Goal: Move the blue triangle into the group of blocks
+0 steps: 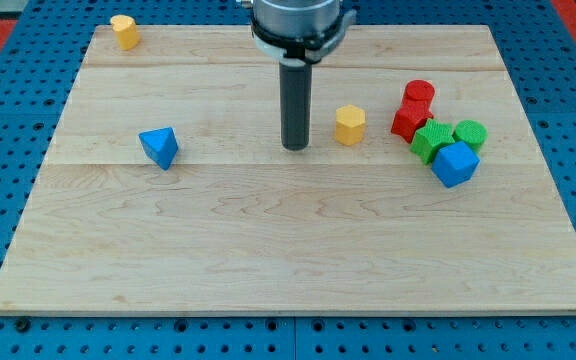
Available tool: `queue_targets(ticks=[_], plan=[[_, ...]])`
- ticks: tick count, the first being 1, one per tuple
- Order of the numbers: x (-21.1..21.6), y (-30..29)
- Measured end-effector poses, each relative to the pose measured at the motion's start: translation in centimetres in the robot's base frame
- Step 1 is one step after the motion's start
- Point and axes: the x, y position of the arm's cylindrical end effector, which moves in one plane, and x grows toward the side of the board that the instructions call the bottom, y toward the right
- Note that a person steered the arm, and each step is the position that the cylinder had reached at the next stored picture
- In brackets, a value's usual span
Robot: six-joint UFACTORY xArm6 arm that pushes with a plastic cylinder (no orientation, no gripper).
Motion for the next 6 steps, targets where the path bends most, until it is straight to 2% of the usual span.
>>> queue_targets(ticks=[1, 2, 3, 4, 5, 6], plan=[[-1.8, 1.9], [-1.6, 9.7], [1.1, 6.7], [9.5, 4.1], [10.8, -4.1], [7.1, -16.1]])
